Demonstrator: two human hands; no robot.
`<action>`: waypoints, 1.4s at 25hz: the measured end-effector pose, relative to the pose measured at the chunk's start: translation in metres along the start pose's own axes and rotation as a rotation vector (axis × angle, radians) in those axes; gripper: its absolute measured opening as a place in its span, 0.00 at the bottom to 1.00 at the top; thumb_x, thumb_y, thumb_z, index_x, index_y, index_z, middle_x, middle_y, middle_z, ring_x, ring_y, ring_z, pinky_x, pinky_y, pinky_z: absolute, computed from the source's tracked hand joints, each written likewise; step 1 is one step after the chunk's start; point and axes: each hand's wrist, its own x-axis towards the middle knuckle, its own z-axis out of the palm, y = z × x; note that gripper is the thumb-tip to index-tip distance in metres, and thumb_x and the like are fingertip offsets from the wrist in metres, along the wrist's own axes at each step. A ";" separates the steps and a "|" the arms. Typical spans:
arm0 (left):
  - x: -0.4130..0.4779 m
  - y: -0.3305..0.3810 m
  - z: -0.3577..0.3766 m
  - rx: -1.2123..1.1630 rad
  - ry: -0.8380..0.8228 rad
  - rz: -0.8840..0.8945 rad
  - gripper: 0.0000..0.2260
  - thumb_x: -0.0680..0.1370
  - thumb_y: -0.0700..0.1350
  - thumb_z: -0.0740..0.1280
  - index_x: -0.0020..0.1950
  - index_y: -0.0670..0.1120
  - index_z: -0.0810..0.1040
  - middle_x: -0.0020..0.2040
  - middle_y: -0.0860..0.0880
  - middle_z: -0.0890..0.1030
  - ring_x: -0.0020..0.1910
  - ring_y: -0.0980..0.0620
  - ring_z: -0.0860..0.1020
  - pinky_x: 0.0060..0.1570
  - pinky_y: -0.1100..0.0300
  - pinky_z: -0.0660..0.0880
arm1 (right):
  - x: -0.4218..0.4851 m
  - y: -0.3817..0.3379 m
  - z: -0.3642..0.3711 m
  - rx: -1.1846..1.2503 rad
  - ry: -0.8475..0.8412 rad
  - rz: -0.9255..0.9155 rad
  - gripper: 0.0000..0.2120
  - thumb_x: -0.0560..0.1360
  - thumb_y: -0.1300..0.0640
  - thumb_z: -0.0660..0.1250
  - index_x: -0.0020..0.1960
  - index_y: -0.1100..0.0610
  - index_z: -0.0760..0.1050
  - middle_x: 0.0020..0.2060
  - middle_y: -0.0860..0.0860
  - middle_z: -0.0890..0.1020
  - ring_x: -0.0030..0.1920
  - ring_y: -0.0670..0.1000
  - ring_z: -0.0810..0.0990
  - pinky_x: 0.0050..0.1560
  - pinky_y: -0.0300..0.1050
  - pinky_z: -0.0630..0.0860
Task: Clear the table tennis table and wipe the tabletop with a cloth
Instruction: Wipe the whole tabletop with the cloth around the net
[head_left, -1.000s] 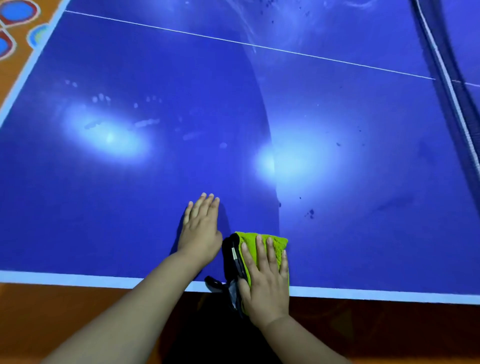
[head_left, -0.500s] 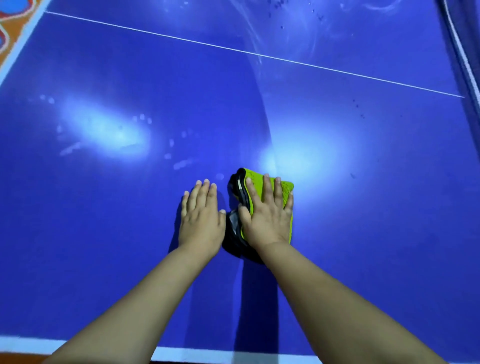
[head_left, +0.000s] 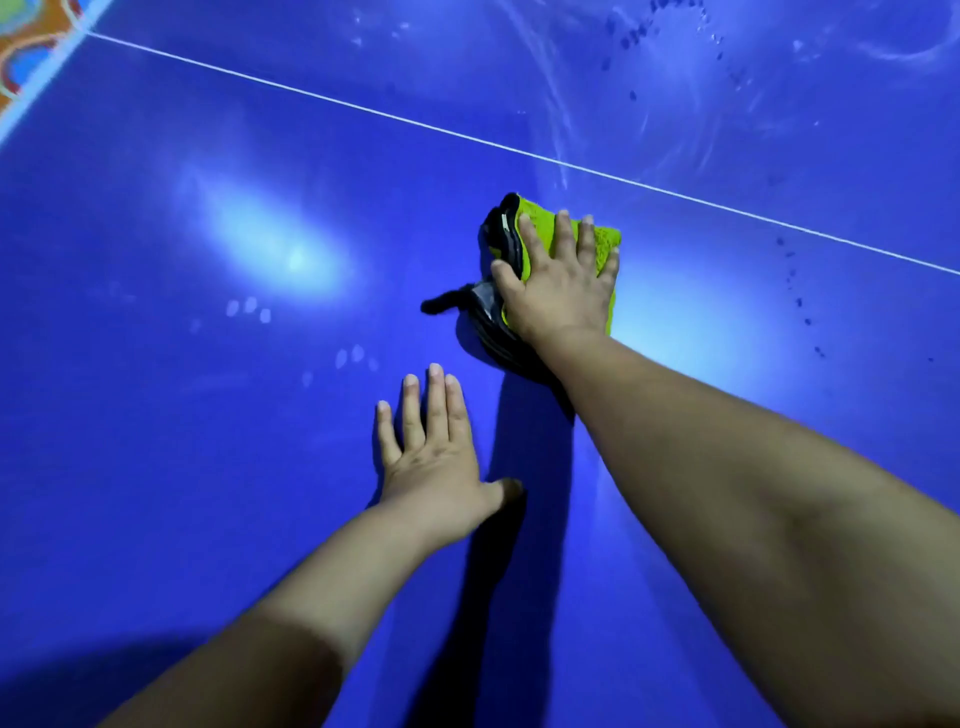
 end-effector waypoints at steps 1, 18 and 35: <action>0.000 0.000 0.001 0.006 -0.009 -0.010 0.53 0.69 0.69 0.60 0.71 0.44 0.25 0.69 0.48 0.21 0.67 0.46 0.22 0.65 0.44 0.26 | 0.016 0.001 -0.002 0.002 0.006 -0.005 0.32 0.76 0.32 0.49 0.77 0.40 0.49 0.78 0.51 0.49 0.78 0.55 0.42 0.73 0.63 0.39; 0.003 0.006 0.003 0.106 -0.056 -0.071 0.54 0.68 0.71 0.60 0.71 0.46 0.25 0.69 0.49 0.21 0.69 0.45 0.24 0.68 0.45 0.29 | 0.040 0.040 -0.011 0.047 -0.002 -0.190 0.30 0.78 0.44 0.52 0.78 0.45 0.51 0.79 0.51 0.48 0.78 0.54 0.43 0.74 0.60 0.40; -0.161 -0.014 0.083 -0.146 0.353 0.156 0.28 0.76 0.37 0.56 0.76 0.47 0.55 0.77 0.52 0.53 0.76 0.54 0.45 0.73 0.56 0.39 | -0.342 0.066 0.036 -0.019 -0.025 -0.077 0.34 0.72 0.41 0.46 0.78 0.45 0.52 0.78 0.52 0.52 0.78 0.53 0.44 0.75 0.58 0.40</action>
